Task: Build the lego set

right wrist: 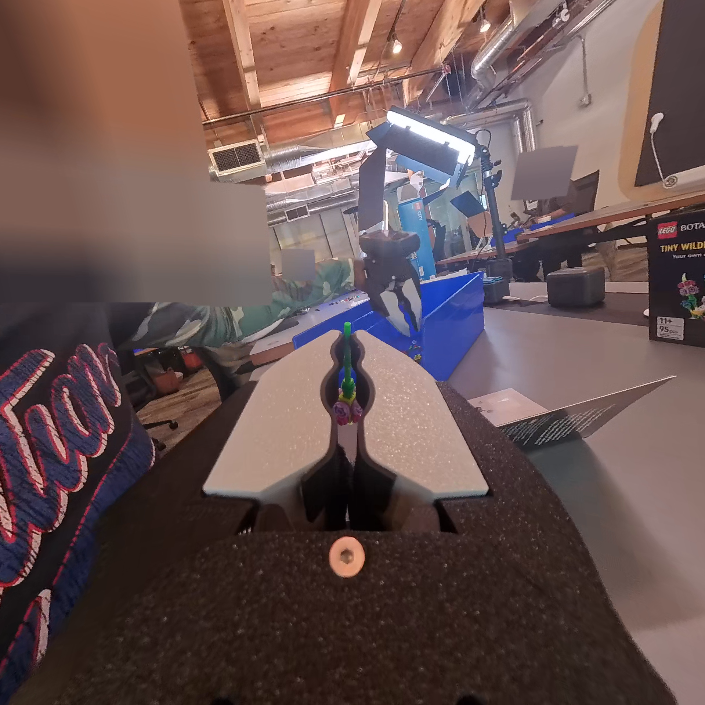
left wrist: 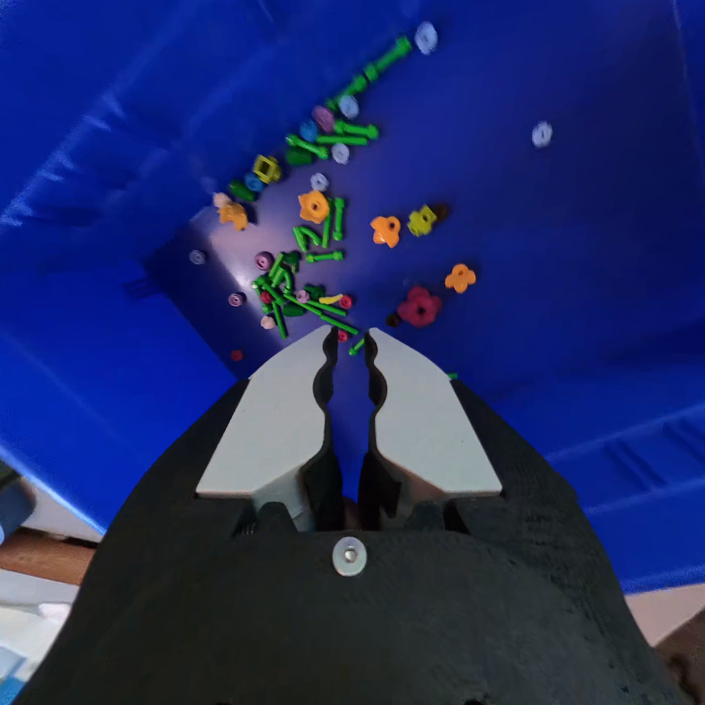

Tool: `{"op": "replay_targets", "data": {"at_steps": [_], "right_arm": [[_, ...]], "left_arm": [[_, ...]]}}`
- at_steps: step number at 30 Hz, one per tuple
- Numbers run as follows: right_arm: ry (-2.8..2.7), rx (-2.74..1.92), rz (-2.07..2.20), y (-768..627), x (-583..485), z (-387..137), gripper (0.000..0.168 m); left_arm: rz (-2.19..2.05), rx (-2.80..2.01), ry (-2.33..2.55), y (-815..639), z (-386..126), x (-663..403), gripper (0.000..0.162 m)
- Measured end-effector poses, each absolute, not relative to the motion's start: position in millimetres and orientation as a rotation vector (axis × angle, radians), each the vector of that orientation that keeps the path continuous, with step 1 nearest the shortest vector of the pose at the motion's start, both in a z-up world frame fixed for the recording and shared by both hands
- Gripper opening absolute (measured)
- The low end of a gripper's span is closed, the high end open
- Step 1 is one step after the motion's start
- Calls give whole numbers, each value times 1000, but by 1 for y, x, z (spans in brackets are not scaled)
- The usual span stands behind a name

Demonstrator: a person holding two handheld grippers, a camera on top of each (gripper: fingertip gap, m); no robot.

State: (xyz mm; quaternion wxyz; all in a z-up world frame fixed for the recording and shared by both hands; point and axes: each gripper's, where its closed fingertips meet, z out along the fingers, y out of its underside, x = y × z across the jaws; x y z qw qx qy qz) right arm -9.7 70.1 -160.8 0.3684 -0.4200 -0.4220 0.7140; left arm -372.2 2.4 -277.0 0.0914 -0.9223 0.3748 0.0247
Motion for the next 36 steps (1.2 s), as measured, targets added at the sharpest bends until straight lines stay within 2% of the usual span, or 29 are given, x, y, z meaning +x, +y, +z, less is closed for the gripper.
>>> {"op": "replay_targets", "data": {"at_steps": [8,18,23,27,30,33,36], "right_arm": [[-993,-1084,1937,78,-4,-155,3],[-977,-1100,1936,82,-4,-156,3],[-957,-1105,1935,85,-3,-156,3],[-957,-1102,1938,85,-3,-155,3],[-962,-1100,1943,83,-3,-155,3],[-972,-1097,1941,82,-3,-155,3],[-976,-1100,1928,82,-3,-155,3]], "left_arm": [[93,-2776,1547,-25,-298,-383,14],[53,-2738,1561,-20,-307,-380,15],[-1,-2758,1511,-21,-308,-379,4],[82,-2776,1462,-20,-306,-382,4],[343,-2734,1370,-10,-284,-385,4],[570,-2575,1175,10,-237,-357,4],[437,-2376,1037,21,-200,-268,4]]}}
